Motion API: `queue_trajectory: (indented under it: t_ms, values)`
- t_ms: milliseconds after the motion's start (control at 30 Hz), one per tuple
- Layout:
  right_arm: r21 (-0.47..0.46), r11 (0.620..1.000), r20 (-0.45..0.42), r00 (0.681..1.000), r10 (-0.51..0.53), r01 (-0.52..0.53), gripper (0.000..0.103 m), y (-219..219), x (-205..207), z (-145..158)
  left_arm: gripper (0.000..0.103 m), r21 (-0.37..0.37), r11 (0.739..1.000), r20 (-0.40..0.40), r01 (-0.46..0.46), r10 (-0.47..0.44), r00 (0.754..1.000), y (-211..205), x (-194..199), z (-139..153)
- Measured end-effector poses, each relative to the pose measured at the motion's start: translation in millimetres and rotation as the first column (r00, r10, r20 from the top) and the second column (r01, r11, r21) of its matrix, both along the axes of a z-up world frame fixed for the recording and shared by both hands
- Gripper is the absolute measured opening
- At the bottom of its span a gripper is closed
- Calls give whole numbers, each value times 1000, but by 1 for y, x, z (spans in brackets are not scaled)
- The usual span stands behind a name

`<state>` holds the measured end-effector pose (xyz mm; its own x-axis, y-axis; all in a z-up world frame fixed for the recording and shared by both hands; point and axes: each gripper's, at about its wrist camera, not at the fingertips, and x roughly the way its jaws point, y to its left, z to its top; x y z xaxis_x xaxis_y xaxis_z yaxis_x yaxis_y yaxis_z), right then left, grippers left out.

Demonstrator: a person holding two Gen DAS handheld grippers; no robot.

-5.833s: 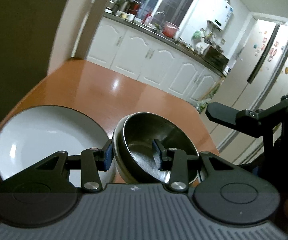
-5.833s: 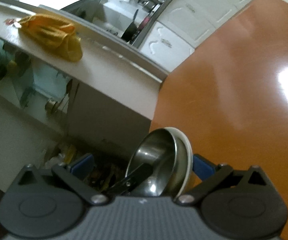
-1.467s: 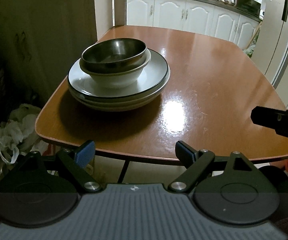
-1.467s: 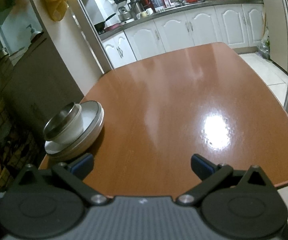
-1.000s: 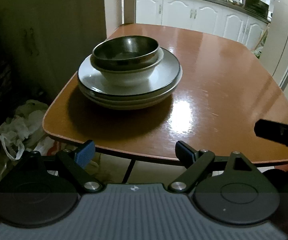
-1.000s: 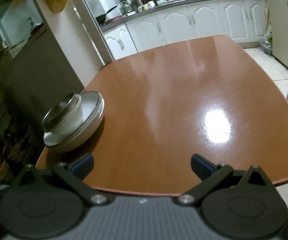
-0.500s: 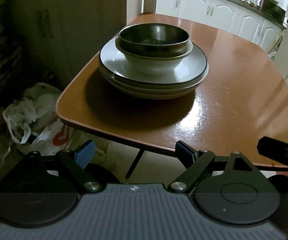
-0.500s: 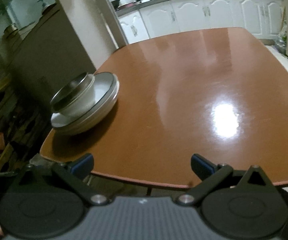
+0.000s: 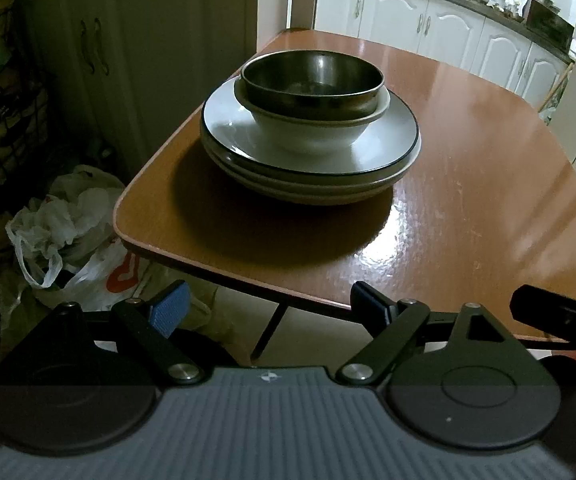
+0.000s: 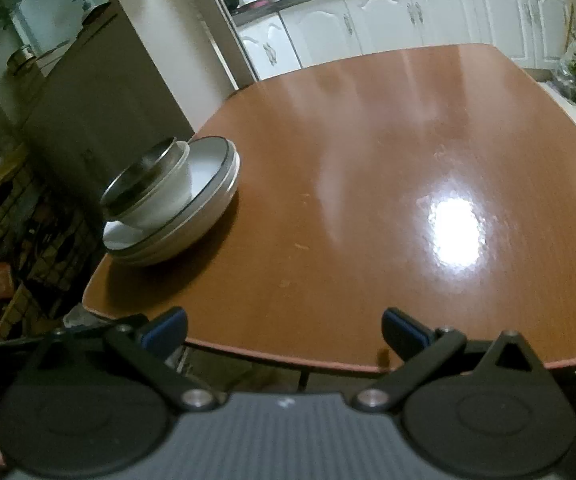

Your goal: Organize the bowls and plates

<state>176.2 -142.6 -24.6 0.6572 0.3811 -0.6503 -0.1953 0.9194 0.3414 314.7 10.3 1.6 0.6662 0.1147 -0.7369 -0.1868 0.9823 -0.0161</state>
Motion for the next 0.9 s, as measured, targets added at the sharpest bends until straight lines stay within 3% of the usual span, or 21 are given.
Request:
queue_trajectory:
  t_ms: [900]
  values:
    - [4, 1000, -3, 1000, -19, 19, 103, -5, 1, -2, 103, 34, 999, 62, 33, -35, 997, -7, 0, 5]
